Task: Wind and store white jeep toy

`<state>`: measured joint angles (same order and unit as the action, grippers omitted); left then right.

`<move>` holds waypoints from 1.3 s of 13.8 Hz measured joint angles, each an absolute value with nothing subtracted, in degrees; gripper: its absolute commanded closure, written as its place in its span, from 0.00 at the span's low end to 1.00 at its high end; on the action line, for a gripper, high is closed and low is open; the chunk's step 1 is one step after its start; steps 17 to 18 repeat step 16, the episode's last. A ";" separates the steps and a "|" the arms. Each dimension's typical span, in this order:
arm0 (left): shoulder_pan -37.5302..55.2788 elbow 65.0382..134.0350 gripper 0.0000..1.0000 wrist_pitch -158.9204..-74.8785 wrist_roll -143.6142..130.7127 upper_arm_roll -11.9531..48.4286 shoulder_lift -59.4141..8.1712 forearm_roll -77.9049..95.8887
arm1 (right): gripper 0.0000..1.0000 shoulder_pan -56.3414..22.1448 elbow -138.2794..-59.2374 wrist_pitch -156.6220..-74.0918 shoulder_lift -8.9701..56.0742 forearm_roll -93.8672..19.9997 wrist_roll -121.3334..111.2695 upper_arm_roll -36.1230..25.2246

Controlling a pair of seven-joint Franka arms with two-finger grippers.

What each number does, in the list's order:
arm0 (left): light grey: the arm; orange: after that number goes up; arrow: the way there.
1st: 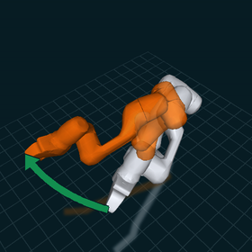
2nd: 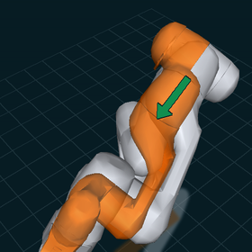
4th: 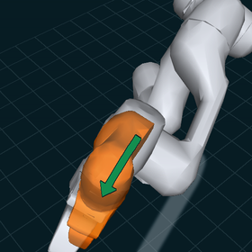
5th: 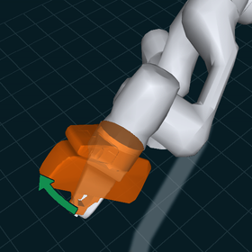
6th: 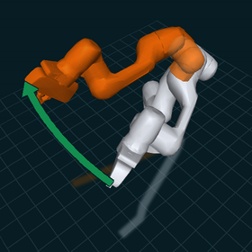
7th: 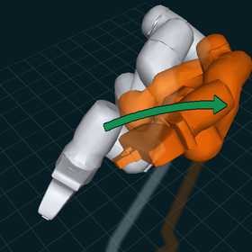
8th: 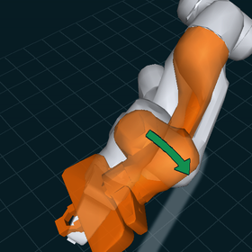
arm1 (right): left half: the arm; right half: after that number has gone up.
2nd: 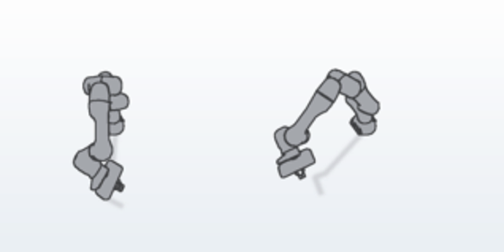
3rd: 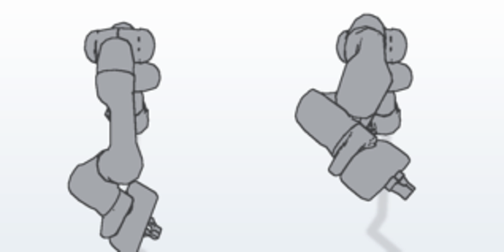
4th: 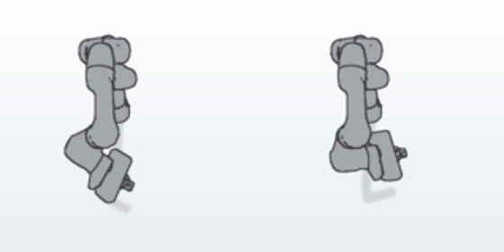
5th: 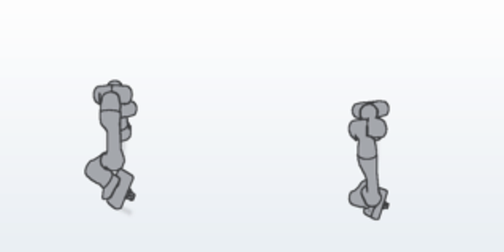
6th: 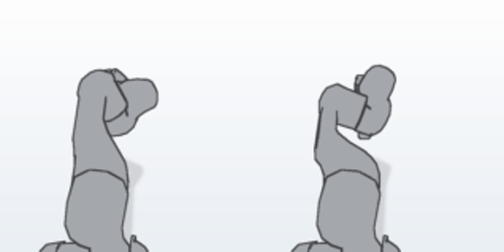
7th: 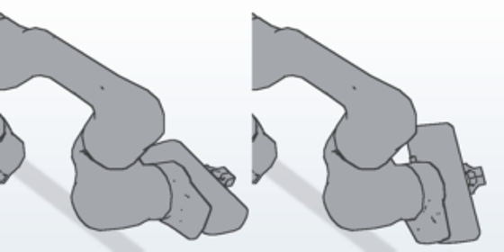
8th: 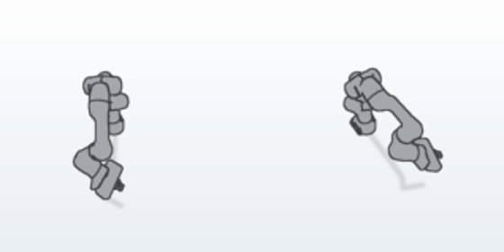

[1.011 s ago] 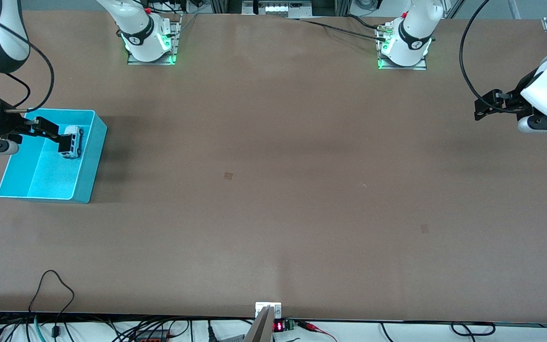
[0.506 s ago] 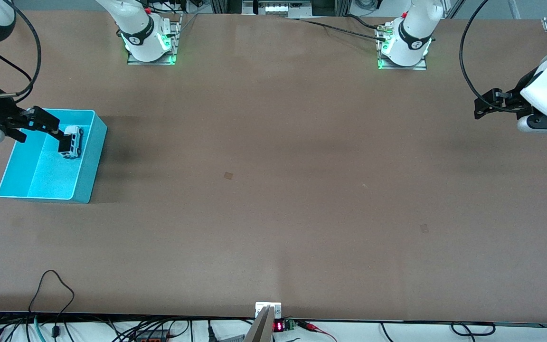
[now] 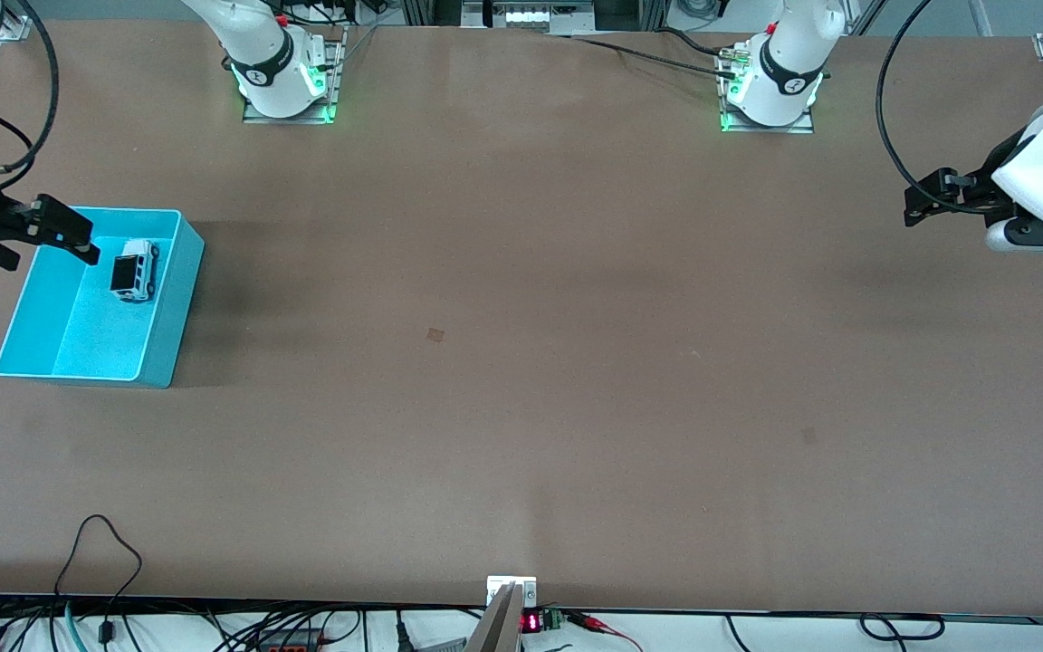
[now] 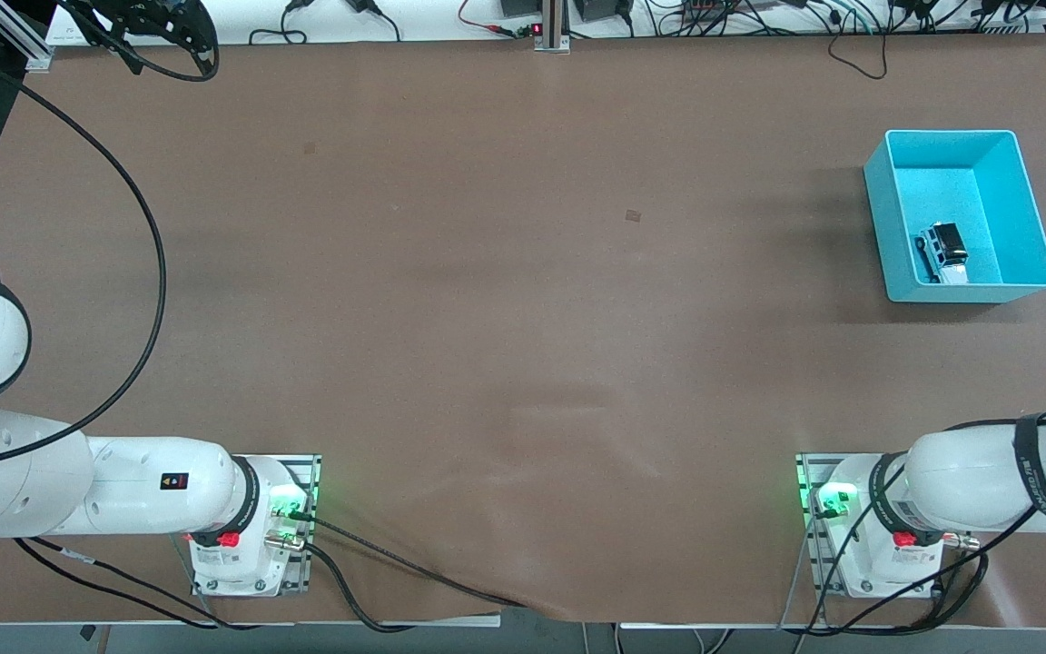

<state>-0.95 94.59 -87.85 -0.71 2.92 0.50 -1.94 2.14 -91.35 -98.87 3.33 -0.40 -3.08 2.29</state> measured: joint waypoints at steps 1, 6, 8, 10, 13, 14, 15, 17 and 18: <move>-0.95 94.59 0.00 -87.84 -0.72 2.92 0.50 -1.94 | 0.00 1.68 -91.45 -98.82 3.46 -0.10 -1.81 2.30; -0.95 94.59 0.00 -87.83 -0.71 2.92 0.50 -1.94 | 0.00 0.37 -91.52 -98.77 3.31 -0.05 -0.66 2.31; -0.95 94.58 0.00 -87.83 -0.71 2.92 0.50 -1.94 | 0.00 0.32 -91.52 -98.77 3.31 -0.05 -0.66 2.31; -0.95 94.57 0.00 -87.83 -0.71 2.92 0.50 -1.94 | 0.00 0.30 -91.53 -98.77 3.33 -0.05 -0.67 2.31; -0.95 94.56 0.00 -87.83 -0.71 2.92 0.50 -1.94 | 0.00 0.30 -91.61 -98.77 3.42 -0.02 -0.67 2.30; -0.95 94.56 0.00 -87.83 -0.71 2.92 0.50 -1.94 | 0.00 0.30 -91.65 -98.77 3.45 -0.01 -0.67 2.29; -0.95 94.56 0.00 -87.83 -0.71 2.92 0.50 -1.94 | 0.00 0.30 -91.67 -98.77 3.45 -0.01 -0.67 2.28; -0.95 94.55 0.00 -87.83 -0.71 2.92 0.50 -1.94 | 0.00 0.30 -91.68 -98.77 3.45 -0.01 -0.67 2.28; -0.95 94.55 0.00 -87.83 -0.71 2.92 0.50 -1.94 | 0.00 0.30 -91.68 -98.77 3.45 -0.01 -0.67 2.28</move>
